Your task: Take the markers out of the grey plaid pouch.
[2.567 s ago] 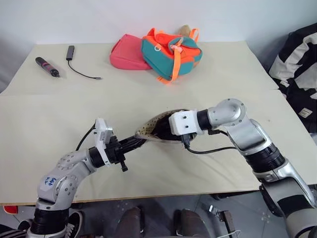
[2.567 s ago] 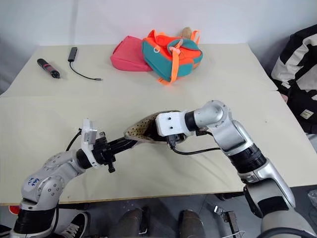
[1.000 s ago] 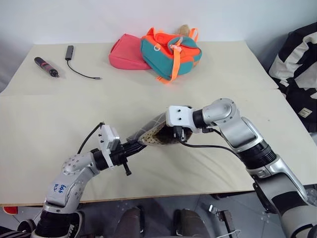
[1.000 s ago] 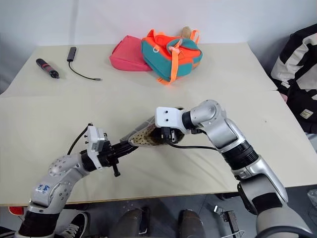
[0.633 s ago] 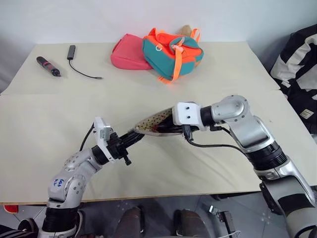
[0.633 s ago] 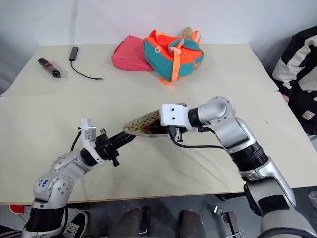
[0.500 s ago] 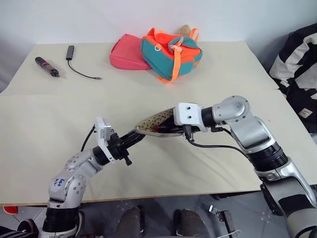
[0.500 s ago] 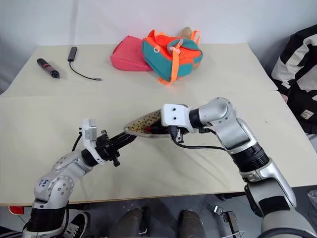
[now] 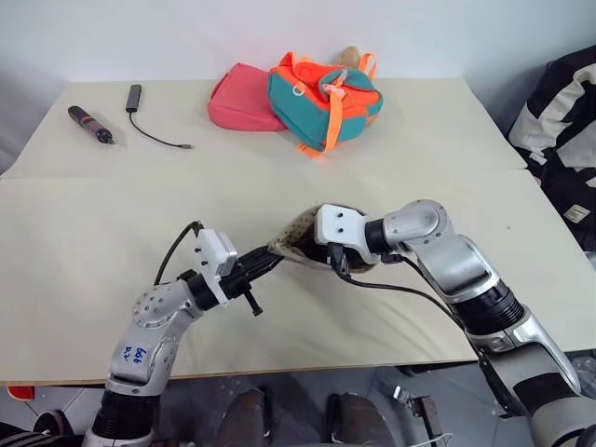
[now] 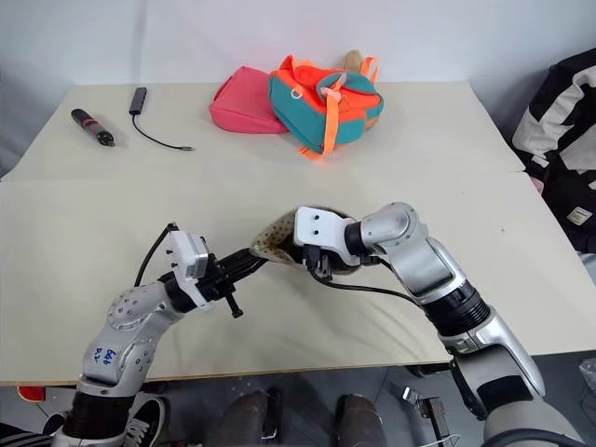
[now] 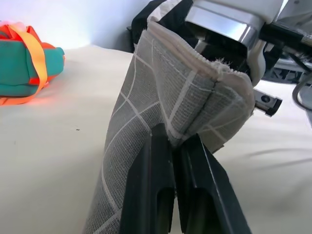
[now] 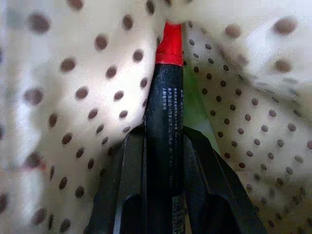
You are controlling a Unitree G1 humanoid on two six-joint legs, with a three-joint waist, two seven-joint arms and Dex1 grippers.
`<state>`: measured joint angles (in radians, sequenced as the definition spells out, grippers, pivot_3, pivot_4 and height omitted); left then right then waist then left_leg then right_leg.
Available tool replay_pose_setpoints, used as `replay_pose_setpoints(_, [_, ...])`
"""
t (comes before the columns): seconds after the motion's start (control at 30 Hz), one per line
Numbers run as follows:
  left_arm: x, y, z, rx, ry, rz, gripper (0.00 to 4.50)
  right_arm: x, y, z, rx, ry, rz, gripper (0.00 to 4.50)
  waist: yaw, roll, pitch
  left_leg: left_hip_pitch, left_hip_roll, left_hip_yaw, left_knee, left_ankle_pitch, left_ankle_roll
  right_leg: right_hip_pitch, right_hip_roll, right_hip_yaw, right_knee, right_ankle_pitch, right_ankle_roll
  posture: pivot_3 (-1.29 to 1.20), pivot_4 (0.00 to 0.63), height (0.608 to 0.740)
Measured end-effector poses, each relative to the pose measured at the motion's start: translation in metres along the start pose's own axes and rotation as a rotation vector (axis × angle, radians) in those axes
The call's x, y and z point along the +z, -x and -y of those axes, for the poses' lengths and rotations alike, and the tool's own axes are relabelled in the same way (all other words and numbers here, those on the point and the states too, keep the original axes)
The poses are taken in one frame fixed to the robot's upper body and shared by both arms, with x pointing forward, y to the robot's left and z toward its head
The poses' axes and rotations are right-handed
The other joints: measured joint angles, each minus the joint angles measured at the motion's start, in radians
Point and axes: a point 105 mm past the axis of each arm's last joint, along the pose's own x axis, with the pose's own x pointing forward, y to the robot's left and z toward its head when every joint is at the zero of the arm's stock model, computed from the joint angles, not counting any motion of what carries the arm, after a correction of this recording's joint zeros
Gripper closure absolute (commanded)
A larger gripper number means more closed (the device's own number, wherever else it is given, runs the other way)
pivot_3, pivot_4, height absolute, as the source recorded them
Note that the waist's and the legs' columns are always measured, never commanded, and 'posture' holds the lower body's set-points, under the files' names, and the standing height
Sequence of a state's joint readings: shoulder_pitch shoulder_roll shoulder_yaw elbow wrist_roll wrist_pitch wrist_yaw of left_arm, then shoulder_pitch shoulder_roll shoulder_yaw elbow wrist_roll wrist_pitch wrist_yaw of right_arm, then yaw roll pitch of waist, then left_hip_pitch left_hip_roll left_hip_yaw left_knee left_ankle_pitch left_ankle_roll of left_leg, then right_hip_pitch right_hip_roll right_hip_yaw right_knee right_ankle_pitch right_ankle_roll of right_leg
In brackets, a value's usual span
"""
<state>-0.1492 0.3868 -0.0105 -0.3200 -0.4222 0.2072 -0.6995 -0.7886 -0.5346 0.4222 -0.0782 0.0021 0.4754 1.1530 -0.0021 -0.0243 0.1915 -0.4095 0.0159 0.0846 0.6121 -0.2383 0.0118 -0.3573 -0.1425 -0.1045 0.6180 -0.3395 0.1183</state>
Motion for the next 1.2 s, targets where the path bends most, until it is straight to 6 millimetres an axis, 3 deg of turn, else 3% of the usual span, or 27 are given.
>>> replay_pose_setpoints(0.53, [0.013,-0.010,-0.008,0.028,0.133,0.104,4.50,0.007,0.016,-0.001,0.009,0.166,-0.030,3.90,0.001,0.000,0.000,0.000,0.000,0.000,0.001,0.001,0.003,0.001,0.000,0.000,0.000,0.000,0.000,0.00,0.150,0.740])
replay_pose_setpoints(1.2, [0.012,-0.003,-0.006,0.031,0.256,0.078,4.50,0.014,0.005,-0.005,0.019,0.356,0.029,3.90,0.000,0.000,0.000,0.001,0.001,0.000,0.001,0.001,0.003,0.001,0.007,0.001,0.000,0.000,0.000,0.00,0.150,0.740])
